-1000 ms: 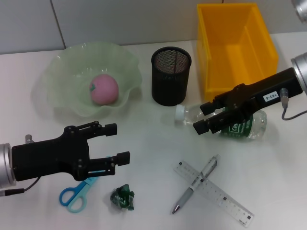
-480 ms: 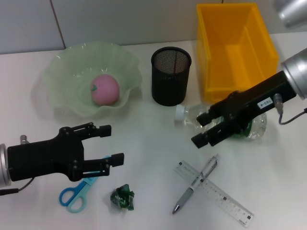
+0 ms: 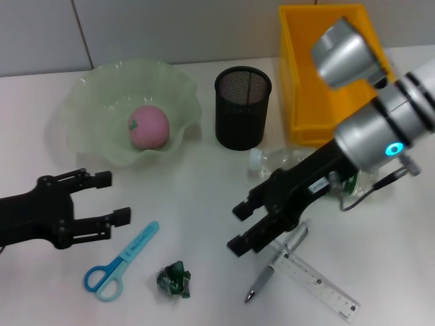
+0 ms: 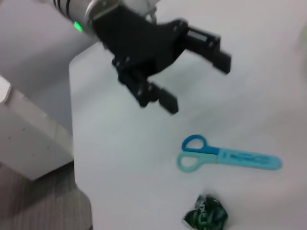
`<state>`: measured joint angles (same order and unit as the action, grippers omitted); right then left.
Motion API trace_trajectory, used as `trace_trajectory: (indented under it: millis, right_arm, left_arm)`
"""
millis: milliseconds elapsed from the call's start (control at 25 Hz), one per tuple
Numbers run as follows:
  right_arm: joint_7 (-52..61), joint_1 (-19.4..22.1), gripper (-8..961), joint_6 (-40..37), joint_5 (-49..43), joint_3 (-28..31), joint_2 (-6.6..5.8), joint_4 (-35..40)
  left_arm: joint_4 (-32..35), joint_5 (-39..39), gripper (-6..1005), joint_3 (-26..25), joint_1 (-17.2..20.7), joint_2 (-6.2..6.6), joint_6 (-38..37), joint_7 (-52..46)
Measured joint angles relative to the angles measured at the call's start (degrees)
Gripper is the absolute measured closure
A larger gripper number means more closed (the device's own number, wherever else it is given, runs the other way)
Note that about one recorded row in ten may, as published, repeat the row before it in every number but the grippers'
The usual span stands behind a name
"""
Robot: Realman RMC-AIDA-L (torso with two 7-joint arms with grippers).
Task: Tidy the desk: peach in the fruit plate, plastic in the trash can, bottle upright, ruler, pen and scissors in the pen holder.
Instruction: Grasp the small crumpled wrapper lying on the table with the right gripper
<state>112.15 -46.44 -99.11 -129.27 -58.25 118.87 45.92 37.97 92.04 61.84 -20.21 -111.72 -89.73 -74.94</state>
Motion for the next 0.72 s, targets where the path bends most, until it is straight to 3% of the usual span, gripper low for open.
trace_trajectory:
  millis: [120,480,720]
  right_arm:
    - [-1.8,-1.0,183,3.3,1.7,-3.1,0.23,-3.3]
    - [-5.9,-1.5,185,11.5,11.9,-15.3,0.50,-7.5]
    - [-8.9,-1.3,186,16.0,17.6,-22.5,0.67,-9.6]
  left_arm:
    - [0.0,0.1,179,-0.2,0.4,0.92,-0.4,-0.2]
    - [-0.3,1.6,180,-0.2,1.4,1.14,-0.3,-0.3]
    - [-0.7,1.7,181,-0.5,2.5,2.10,-1.0,-0.9]
